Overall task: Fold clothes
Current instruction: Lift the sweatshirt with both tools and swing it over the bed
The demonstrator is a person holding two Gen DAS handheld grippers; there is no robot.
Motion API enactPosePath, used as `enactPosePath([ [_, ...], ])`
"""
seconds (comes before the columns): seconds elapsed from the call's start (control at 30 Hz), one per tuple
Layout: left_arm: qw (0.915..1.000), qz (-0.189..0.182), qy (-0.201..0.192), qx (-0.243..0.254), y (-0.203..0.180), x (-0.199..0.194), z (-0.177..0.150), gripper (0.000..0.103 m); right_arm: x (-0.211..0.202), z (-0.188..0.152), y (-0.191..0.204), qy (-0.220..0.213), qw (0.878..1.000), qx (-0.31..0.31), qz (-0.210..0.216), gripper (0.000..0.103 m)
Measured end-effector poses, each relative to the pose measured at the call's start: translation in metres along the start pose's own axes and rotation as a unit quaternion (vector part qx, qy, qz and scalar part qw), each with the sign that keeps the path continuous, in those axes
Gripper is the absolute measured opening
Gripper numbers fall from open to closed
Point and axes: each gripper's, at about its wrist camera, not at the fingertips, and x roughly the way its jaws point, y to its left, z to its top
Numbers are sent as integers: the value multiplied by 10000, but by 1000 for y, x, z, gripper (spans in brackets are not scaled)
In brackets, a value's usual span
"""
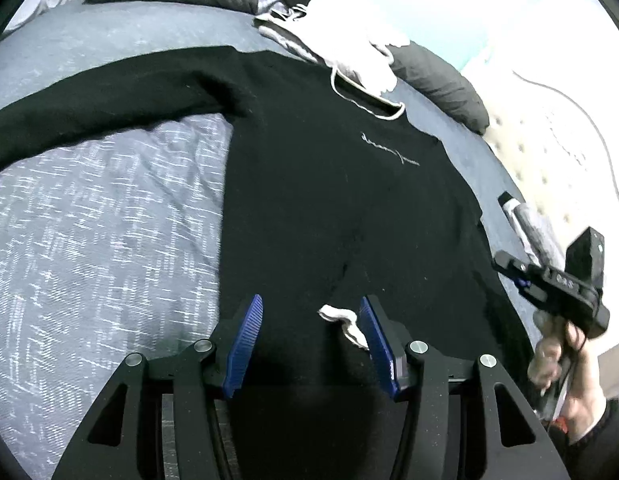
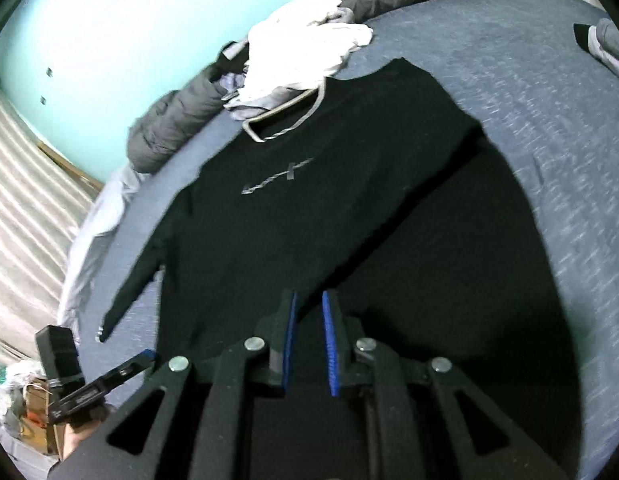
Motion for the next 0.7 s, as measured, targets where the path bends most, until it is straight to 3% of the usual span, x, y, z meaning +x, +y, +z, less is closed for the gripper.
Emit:
enactPosePath([
  [0.2, 9997, 164, -68, -153, 16, 1, -6, 58, 5, -14, 18, 3, 9994, -189, 295, 16],
  [0.37, 9957, 210, -256, -866, 46, -17, -9, 59, 7, -18, 6, -140, 9981, 191, 563, 23],
  [0.47, 9869, 91, -390, -1560, 74, -34, -8, 59, 8, -17, 3, -154, 9969, 276, 715, 24],
  [0.7, 9664, 776, -732, -2340, 148, -93, 16, 63, 4, -11, 6, -284, 9938, 297, 1032, 30],
])
